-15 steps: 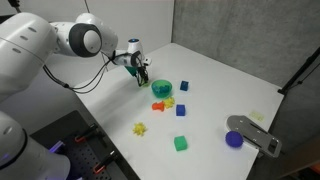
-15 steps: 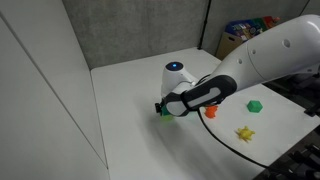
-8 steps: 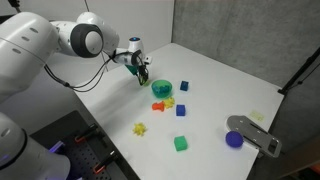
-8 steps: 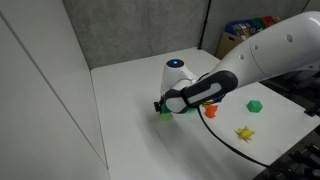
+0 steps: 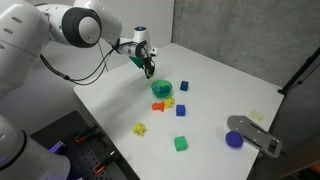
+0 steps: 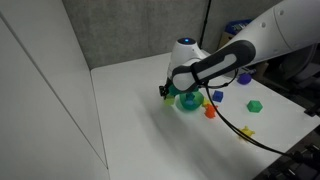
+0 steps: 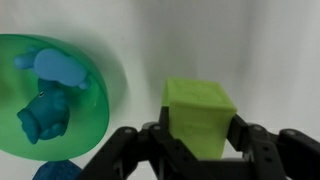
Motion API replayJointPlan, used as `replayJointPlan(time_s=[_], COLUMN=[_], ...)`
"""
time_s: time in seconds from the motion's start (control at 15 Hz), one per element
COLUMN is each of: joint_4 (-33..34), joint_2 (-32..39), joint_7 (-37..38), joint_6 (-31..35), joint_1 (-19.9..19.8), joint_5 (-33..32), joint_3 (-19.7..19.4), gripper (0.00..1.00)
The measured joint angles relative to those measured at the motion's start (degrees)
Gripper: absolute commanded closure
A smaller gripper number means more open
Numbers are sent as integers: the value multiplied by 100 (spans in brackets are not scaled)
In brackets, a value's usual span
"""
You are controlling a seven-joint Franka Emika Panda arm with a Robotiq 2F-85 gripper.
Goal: Pick up the light green block and put it in the green bowl, pick up the yellow microbe shaped toy and put it in the green bowl
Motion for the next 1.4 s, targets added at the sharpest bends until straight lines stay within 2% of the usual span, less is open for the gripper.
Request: replayJointPlan(time_s=[0.4, 0.47, 0.53, 0.67, 0.87, 1.4], joint_4=[-764, -886, -1003, -1220, -1488, -2334], joint_2=[-820, -926, -1015, -1148, -1261, -1638], joint_7=[-182, -182, -183, -186, -203, -638], joint_6=[5, 5, 6, 5, 5, -20], joint_1=[-457, -528, -594, -719, -837, -1005], joint_5=[90, 91, 91, 91, 91, 179], joint_3=[-56, -92, -131, -193, -239, -182], gripper=[71, 61, 21, 20, 0, 0])
